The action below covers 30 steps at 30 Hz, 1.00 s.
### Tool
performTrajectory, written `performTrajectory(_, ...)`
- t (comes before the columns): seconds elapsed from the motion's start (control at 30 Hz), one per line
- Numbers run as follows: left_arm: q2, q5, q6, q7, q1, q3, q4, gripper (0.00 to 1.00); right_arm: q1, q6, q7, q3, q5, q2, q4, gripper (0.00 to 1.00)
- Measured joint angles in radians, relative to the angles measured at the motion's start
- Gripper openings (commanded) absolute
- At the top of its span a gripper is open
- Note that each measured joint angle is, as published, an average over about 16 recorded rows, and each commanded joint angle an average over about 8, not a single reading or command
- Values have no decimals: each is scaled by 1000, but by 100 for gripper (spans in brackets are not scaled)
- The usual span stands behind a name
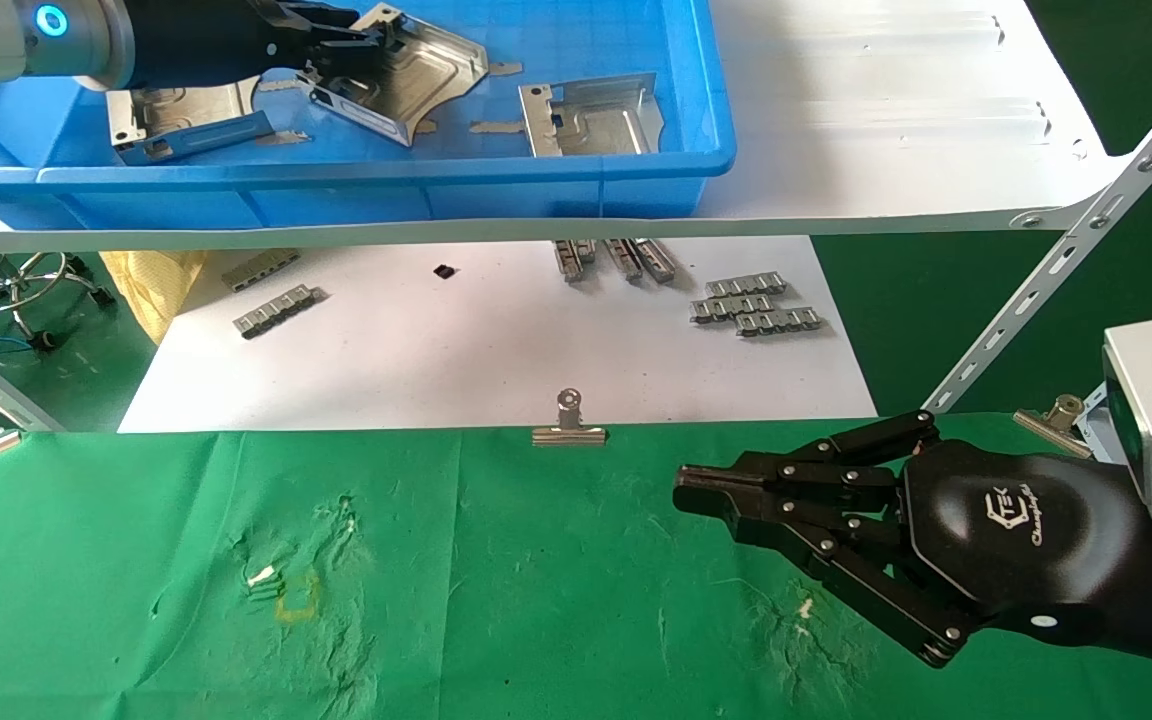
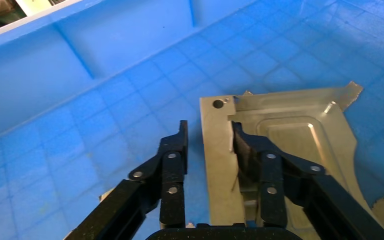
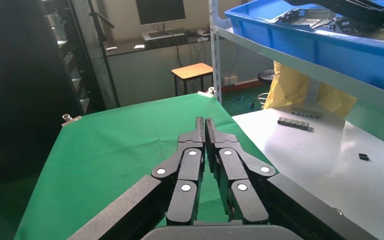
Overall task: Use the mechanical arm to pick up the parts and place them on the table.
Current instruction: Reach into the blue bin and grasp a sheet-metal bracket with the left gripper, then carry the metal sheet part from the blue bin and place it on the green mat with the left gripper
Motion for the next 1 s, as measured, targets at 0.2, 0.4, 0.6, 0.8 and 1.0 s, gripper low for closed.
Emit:
performTrajectory(0.2, -15, -20, 21, 10, -9, -14, -13, 0, 0, 0, 0, 0, 0, 0, 0, 100)
performTrajectory(0.4, -43, -53, 82, 43, -26, -36, -39, 0, 0, 0, 0, 0, 0, 0, 0, 100)
performTrajectory(0.6, -82, -89, 204, 105, -41, -59, -74, 0, 0, 0, 0, 0, 0, 0, 0, 100)
performTrajectory(0.8, -127, -119, 394, 196, -48, -74, -113, 0, 0, 0, 0, 0, 0, 0, 0, 100)
performTrajectory(1.0, -171, -153, 594, 300, -42, -82, -157, 0, 0, 0, 0, 0, 0, 0, 0, 100)
